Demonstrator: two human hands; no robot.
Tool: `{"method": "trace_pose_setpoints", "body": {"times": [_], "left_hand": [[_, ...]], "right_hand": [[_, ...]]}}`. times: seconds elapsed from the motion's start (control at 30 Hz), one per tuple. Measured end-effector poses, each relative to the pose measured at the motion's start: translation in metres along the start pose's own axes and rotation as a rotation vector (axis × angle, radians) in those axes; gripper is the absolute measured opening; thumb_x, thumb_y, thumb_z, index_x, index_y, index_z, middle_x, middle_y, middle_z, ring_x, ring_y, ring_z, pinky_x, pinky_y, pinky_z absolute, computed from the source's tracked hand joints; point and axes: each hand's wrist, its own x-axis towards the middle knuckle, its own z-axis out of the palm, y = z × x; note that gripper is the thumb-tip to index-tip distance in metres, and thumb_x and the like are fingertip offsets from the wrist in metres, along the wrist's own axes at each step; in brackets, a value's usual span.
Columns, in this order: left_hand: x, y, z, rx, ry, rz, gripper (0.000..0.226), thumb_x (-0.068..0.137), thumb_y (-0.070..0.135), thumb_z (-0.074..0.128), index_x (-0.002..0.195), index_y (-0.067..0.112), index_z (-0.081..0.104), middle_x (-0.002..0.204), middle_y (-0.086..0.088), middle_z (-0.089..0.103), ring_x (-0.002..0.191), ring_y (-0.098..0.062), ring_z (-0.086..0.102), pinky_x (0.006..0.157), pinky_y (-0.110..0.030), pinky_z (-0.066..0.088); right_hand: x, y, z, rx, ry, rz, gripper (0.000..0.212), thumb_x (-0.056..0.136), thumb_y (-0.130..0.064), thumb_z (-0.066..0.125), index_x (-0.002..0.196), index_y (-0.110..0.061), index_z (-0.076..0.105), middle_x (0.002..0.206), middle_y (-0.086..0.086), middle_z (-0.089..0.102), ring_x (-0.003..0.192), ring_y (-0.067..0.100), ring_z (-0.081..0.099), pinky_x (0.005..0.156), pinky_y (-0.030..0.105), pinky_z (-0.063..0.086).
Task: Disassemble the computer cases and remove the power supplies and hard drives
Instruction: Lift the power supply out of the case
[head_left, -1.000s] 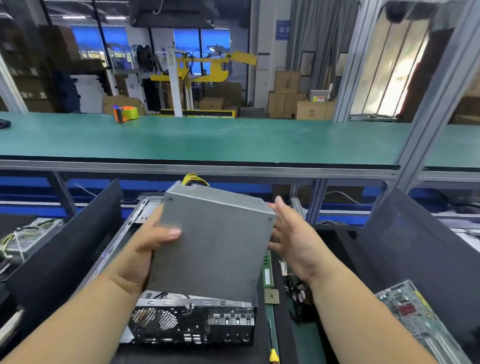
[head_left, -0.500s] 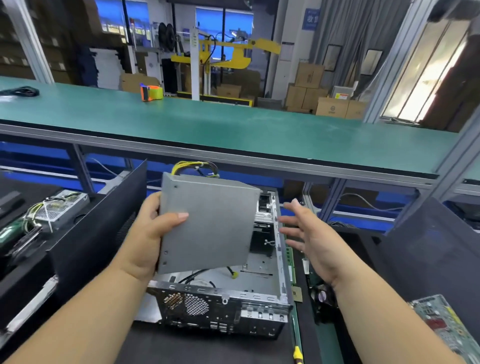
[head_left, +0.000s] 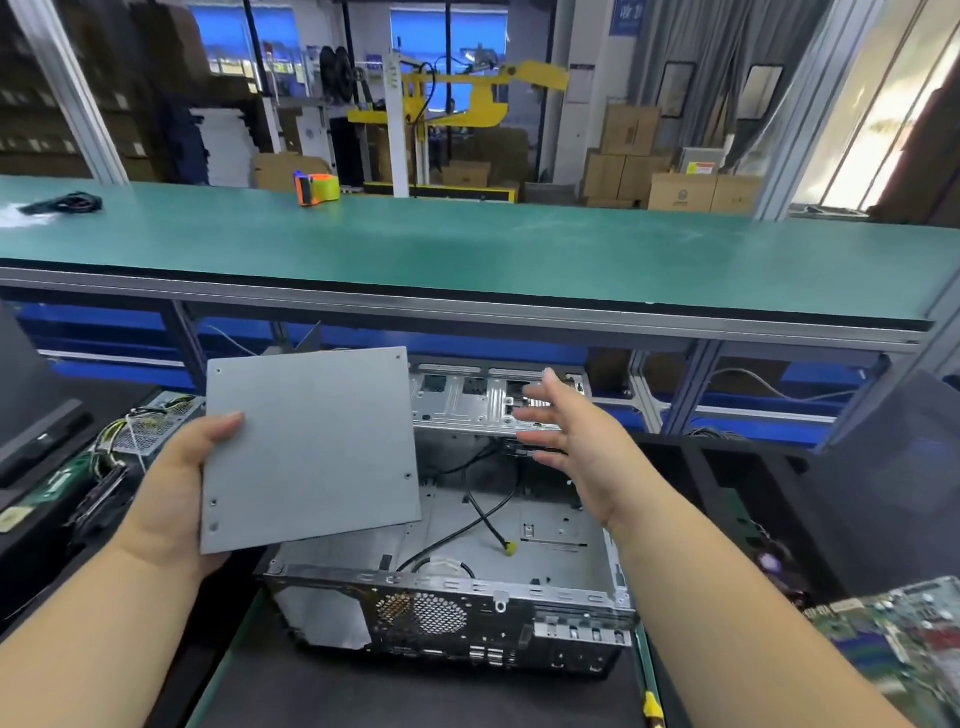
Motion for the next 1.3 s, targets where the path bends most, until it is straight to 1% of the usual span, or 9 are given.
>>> {"method": "trace_pose_setpoints", "body": {"times": [0.17,0.37,0.6,0.7,0.8,0.9,1.03,1.13,1.3], "left_hand": [[0.006,0.000,-0.001,0.017,0.035,-0.065,0.030,0.081,0.042,0.059,0.098,0.023,0.075,0.098,-0.006,0.076,0.072,-0.027,0.074,0.054,-0.043,0.058],[0.015,0.017,0.021,0.168,-0.059,-0.229,0.031,0.064,0.039,0.065,0.071,0.014,0.081,0.083,-0.013,0.075,0.062,-0.030,0.072,0.056,-0.039,0.059],[0.030,0.025,0.071,0.578,-0.390,-0.502,0.076,0.016,0.036,0.094,0.080,-0.001,0.074,0.075,-0.014,0.074,0.059,-0.024,0.071,0.065,-0.031,0.056],[0.032,0.027,0.082,0.584,-0.456,-0.473,0.065,0.040,0.052,0.091,0.090,0.012,0.079,0.093,-0.013,0.075,0.078,-0.027,0.073,0.081,-0.039,0.056],[0.041,0.028,0.076,0.516,-0.444,-0.401,0.095,0.065,0.077,0.068,0.126,0.004,0.063,0.122,-0.024,0.065,0.110,-0.038,0.064,0.099,-0.048,0.046],[0.047,0.027,0.068,0.161,-0.437,-0.367,0.085,0.089,0.070,0.040,0.133,-0.002,0.055,0.120,-0.022,0.065,0.095,-0.030,0.068,0.079,-0.037,0.057],[0.056,0.013,0.055,0.336,-0.103,-0.153,0.035,0.103,0.030,0.045,0.114,0.001,0.061,0.095,-0.016,0.068,0.074,-0.019,0.064,0.068,-0.022,0.053],[0.061,-0.001,0.047,0.572,-0.004,-0.140,0.013,0.100,0.003,0.044,0.104,0.007,0.056,0.079,-0.008,0.056,0.060,-0.011,0.051,0.053,-0.016,0.043],[0.058,-0.026,0.035,0.793,0.056,-0.082,0.019,0.091,0.009,0.057,0.103,0.020,0.065,0.101,-0.014,0.069,0.087,-0.025,0.063,0.086,-0.039,0.052]], "right_hand": [[0.008,-0.004,0.015,-0.105,-0.115,-0.058,0.046,0.089,-0.068,0.050,0.120,-0.034,0.059,0.119,-0.007,0.063,0.108,0.014,0.062,0.103,0.038,0.046],[0.015,-0.017,0.020,-0.268,-0.370,-0.064,0.105,0.049,-0.075,0.070,0.143,-0.039,0.040,0.131,-0.006,0.058,0.112,0.013,0.061,0.096,0.035,0.048],[0.015,-0.001,0.010,-0.401,-0.567,0.027,0.067,0.064,-0.042,0.083,0.124,-0.024,0.062,0.117,-0.002,0.072,0.109,0.020,0.068,0.102,0.045,0.051],[0.015,0.014,-0.002,-0.232,-0.534,0.015,0.081,0.054,-0.052,0.088,0.123,-0.018,0.065,0.118,0.005,0.072,0.107,0.026,0.069,0.094,0.040,0.055],[0.019,0.028,-0.016,0.108,-0.441,0.056,0.081,0.026,-0.052,0.097,0.095,-0.011,0.080,0.100,0.013,0.076,0.085,0.024,0.074,0.073,0.030,0.059],[0.021,0.039,-0.022,0.477,-0.296,0.095,0.079,0.011,-0.044,0.100,0.079,-0.008,0.082,0.085,0.013,0.076,0.069,0.025,0.074,0.060,0.032,0.061],[0.020,0.036,-0.020,0.748,-0.300,0.021,0.057,0.046,-0.047,0.095,0.092,-0.017,0.081,0.102,0.009,0.075,0.089,0.031,0.072,0.082,0.055,0.056],[0.025,0.033,-0.020,0.776,-0.264,0.030,0.052,0.084,-0.063,0.056,0.105,-0.019,0.077,0.109,0.017,0.072,0.094,0.040,0.070,0.080,0.060,0.051],[0.031,0.030,-0.015,0.737,-0.222,0.035,0.062,0.085,-0.072,0.047,0.107,-0.021,0.076,0.110,0.019,0.072,0.089,0.042,0.070,0.077,0.055,0.053]]}}
